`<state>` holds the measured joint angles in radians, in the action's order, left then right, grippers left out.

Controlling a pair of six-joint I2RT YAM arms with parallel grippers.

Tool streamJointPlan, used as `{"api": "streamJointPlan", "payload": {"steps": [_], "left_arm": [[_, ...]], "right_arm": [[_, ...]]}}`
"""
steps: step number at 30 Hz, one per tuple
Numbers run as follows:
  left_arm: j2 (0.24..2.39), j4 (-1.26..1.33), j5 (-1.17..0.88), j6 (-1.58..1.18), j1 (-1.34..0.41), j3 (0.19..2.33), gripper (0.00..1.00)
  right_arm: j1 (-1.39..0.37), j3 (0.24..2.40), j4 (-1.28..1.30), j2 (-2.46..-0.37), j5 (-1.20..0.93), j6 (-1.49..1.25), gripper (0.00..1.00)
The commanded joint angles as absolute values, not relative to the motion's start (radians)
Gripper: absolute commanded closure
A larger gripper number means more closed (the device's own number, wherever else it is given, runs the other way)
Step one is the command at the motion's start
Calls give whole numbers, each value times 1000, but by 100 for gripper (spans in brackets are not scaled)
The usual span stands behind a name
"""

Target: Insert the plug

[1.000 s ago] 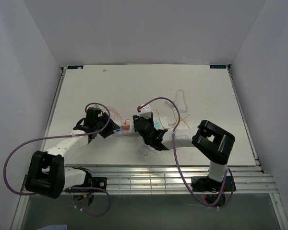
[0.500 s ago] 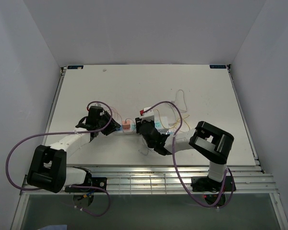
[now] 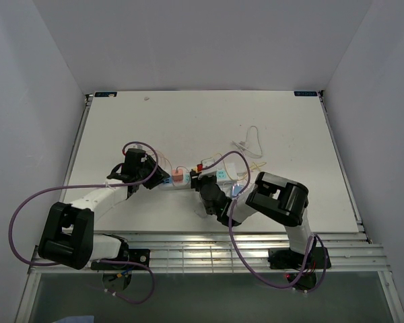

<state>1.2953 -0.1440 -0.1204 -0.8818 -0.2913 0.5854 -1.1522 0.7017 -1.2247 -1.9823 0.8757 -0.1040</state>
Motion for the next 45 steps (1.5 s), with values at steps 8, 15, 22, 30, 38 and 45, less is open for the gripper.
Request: {"api": "streamJointPlan", "payload": {"steps": [8, 15, 22, 30, 38, 45], "left_arm": [[1328, -216, -101, -887, -314, 564, 53], [1328, -218, -103, -890, -316, 563, 53], [1325, -218, -106, -897, -318, 568, 53], [1327, -224, -98, -897, -319, 572, 53], [1322, -230, -98, -894, -319, 587, 52], [1299, -248, -86, -885, -319, 623, 50]], "right_arm": [[-1210, 770, -861, -2177, 742, -133, 92], [-1198, 693, -906, -2154, 703, -219, 92], [-1197, 588, -1052, -2210, 646, -215, 92], [-1195, 617, -1072, -2230, 629, -210, 92], [-1195, 600, -1037, -2132, 687, -247, 87], [-1195, 629, -980, -2025, 745, -227, 54]]}}
